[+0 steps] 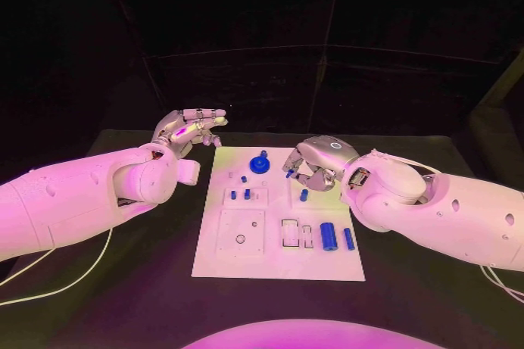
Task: Assemble the parts on the task board
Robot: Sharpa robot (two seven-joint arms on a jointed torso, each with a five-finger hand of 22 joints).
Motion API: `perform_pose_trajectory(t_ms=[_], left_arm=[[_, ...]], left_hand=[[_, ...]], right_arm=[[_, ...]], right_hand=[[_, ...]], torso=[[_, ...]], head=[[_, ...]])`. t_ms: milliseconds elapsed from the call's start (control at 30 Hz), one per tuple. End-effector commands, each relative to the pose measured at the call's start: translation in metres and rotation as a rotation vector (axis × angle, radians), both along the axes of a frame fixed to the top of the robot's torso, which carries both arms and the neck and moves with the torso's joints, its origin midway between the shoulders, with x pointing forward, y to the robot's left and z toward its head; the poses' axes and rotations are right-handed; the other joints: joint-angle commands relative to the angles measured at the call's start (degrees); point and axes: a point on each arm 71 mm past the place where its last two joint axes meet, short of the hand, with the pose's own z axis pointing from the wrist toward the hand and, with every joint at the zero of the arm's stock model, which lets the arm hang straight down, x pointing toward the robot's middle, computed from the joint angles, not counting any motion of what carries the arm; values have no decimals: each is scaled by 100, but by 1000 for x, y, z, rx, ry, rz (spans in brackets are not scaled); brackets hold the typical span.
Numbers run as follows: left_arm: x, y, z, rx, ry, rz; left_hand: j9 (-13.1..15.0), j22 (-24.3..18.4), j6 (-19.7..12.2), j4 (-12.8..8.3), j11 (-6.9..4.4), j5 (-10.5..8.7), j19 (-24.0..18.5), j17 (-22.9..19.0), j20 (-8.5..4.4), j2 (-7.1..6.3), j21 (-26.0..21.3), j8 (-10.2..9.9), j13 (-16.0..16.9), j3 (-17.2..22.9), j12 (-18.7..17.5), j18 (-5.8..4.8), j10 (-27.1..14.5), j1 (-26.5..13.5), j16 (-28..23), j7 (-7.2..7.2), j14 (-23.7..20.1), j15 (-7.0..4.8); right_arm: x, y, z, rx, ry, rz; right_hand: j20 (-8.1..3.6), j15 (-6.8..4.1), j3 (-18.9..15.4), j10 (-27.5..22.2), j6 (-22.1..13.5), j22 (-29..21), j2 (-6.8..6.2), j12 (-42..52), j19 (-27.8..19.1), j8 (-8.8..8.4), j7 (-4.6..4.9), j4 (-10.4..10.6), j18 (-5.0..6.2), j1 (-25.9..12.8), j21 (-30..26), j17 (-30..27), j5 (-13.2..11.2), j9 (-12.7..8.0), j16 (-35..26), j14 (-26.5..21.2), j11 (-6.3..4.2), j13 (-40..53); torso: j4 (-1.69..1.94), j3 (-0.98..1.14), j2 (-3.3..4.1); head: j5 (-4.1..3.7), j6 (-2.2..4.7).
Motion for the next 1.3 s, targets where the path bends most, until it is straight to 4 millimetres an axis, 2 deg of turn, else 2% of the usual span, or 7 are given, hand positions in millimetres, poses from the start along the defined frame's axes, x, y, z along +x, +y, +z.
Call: perform_pose_trajectory(t_ms=[33, 100, 167, 300, 633, 867, 1300], left_arm=[[0, -4, 2, -8, -11, -6], [0, -6, 2, -9, -9, -10], [0, -7, 2, -9, -6, -12], [1, -11, 2, -10, -2, -19], [1, -17, 2, -17, -2, -38], [2, -20, 2, -20, 0, -46], [2, -22, 1, -22, 2, -52]], left_hand=[[-9, -9, 7, -33, 17, 27, -50, -10, -6, -14, -24, 22, 5, -16, 31, 119, -23, 58, -34, 50, -52, 2], [-9, -9, 7, -33, 17, 27, -50, -10, -6, -14, -24, 22, 5, -16, 31, 119, -23, 58, -34, 50, -52, 2], [-10, -10, 4, -32, 20, 27, -51, -11, -5, -16, -26, 21, 5, -19, 32, 118, -27, 53, -34, 54, -53, 5], [-11, -12, 0, -30, 24, 27, -52, -17, -3, -19, -28, 21, 5, -25, 36, 117, -33, 46, -35, 59, -57, 8], [-12, -12, -1, -28, 26, 27, -52, -20, -2, -20, -29, 21, 5, -27, 37, 117, -34, 42, -36, 60, -58, 9], [-12, -13, -3, -26, 27, 27, -53, -27, -1, -21, -30, 22, 5, -30, 40, 116, -36, 38, -38, 62, -61, 11], [-16, -20, -12, -4, 36, 26, -56, -42, 8, -18, -40, 25, 6, -49, 55, 114, -50, 3, -39, 71, -70, 21]], right_arm=[[-4, 17, -2, 1, 25, 49], [-9, 28, -9, -9, 48, 83], [-13, 37, -16, -17, 69, 108], [-20, 51, -31, -27, 101, 145], [-28, 69, -54, -59, 139, 189], [-29, 74, -60, -79, 157, 198], [-31, 78, -66, -106, 184, 201]], right_hand=[[18, -32, 37, 41, 44, -4, 5, -36, 14, -17, -1, -1, -84, -48, 28, 1, -36, 7, 20, 209, 1, 10], [18, -32, 43, 37, 40, -19, 5, -40, 7, -20, 0, -6, -81, -60, 20, -13, -39, 6, 12, 206, 3, 9], [18, -32, 46, 34, 38, -22, 6, -42, 5, -21, 0, -8, -80, -64, 18, -16, -38, 6, 10, 205, 3, 8], [18, -31, 57, 30, 35, -28, 12, -45, 1, -23, 2, -17, -79, -75, 15, -19, -29, 5, 9, 204, 4, 7], [16, -31, 76, 31, 32, -32, 16, -48, -3, -25, 2, -46, -78, -86, 14, -15, -5, 5, 13, 204, 4, 8], [16, -30, 73, 29, 30, -34, 6, -50, -5, -26, 5, -60, -78, -108, 13, -17, 6, 5, 14, 203, 6, 8], [18, -25, 60, 24, 25, -35, 6, -55, -9, -27, 10, -69, -78, -173, 12, -14, 10, 5, 19, 203, 11, 8]], torso=[[8, -9, -1], [-5, -3, -2], [-8, -1, -1], [5, -7, -5], [-5, 6, 3], [-13, 7, 3], [-11, 5, 1]], head=[[169, -54], [264, -61], [314, -55], [426, -81], [585, -176], [650, -240], [676, -297]])
